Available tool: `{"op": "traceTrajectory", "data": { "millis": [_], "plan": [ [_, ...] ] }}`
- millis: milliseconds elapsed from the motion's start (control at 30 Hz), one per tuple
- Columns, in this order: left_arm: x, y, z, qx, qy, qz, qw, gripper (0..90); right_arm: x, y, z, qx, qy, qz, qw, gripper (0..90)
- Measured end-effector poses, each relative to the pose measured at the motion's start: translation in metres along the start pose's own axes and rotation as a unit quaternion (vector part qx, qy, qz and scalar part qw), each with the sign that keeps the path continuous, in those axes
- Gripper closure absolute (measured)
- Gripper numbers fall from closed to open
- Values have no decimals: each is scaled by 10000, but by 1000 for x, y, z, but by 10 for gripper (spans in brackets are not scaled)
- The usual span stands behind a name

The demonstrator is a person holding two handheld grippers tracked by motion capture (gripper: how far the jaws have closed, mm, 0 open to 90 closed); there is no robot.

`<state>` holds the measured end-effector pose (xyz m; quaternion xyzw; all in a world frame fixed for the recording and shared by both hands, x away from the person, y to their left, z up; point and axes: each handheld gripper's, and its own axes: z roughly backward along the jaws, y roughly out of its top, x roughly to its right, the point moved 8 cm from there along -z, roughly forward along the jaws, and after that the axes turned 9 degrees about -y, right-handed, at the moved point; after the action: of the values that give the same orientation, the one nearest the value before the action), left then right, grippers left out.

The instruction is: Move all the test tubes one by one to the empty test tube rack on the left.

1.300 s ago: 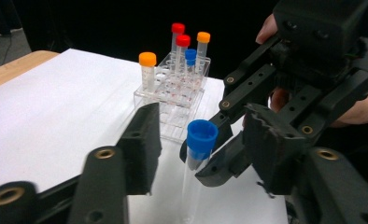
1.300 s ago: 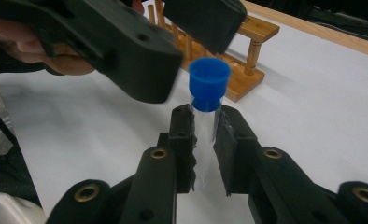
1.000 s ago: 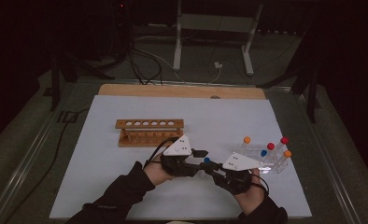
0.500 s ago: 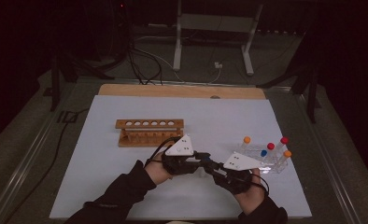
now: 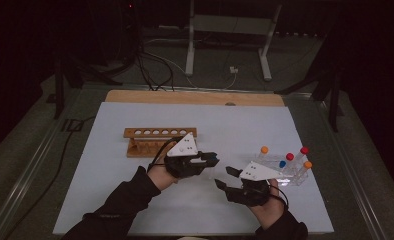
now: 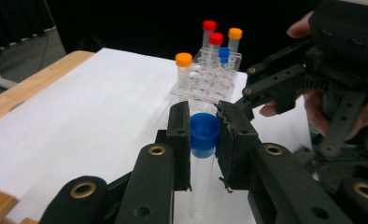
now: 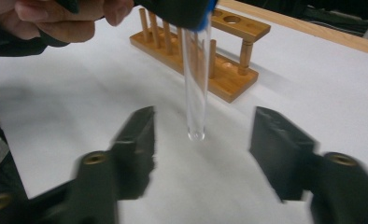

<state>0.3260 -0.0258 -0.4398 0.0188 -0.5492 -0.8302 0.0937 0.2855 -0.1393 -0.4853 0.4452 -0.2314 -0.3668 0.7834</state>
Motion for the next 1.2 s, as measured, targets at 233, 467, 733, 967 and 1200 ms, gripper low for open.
{"op": "traceTrajectory", "data": {
  "millis": [233,467,733,967,1200],
  "plan": [
    [-14,2,10,-44,194,46,9998,773,1,4,2,163,41,-215,9996,227],
    [-32,6,24,-16,446,86,9990,773,2,8,6,423,112,-499,9978,127],
    [-53,16,49,184,828,120,9963,773,-3,8,8,457,327,-387,9977,28],
    [-72,21,64,232,1097,182,9935,773,-1,8,10,455,296,-231,9983,0],
    [-89,22,72,274,1305,243,9908,774,0,9,12,530,317,-329,9976,0]
  ]
}}
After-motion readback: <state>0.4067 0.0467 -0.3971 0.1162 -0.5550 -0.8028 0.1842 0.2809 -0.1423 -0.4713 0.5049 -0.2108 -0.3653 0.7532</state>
